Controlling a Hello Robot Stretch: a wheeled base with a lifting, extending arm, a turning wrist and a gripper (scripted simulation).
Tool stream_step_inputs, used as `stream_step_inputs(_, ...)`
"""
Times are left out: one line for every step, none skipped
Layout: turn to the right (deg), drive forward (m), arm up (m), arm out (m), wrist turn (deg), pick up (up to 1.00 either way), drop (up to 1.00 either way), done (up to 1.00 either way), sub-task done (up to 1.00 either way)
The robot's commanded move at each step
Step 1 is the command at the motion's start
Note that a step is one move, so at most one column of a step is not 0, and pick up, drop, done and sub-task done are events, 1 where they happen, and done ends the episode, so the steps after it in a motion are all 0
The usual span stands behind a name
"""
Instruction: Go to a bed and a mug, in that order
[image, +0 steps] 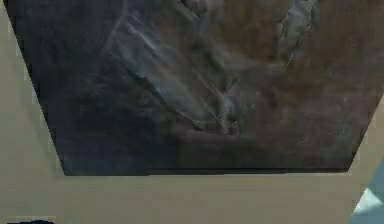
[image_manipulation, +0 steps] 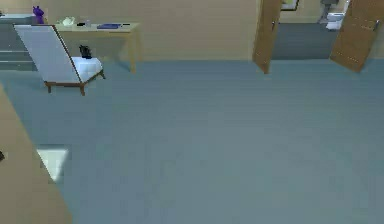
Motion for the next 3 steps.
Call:
stream_step_inputs(45.0, 0.00, 0.00, 0.00, 0.0, 0.00, 0.00, 0.00, 0.00)
stream_step_inputs(36.0, 0.00, 0.00, 0.00, 0.0, 0.00, 0.00, 0.00, 0.00)
stream_step_inputs(0.0, 1.00, 0.00, 0.00, 0.0, 0.00, 0.00, 0.00, 0.00)
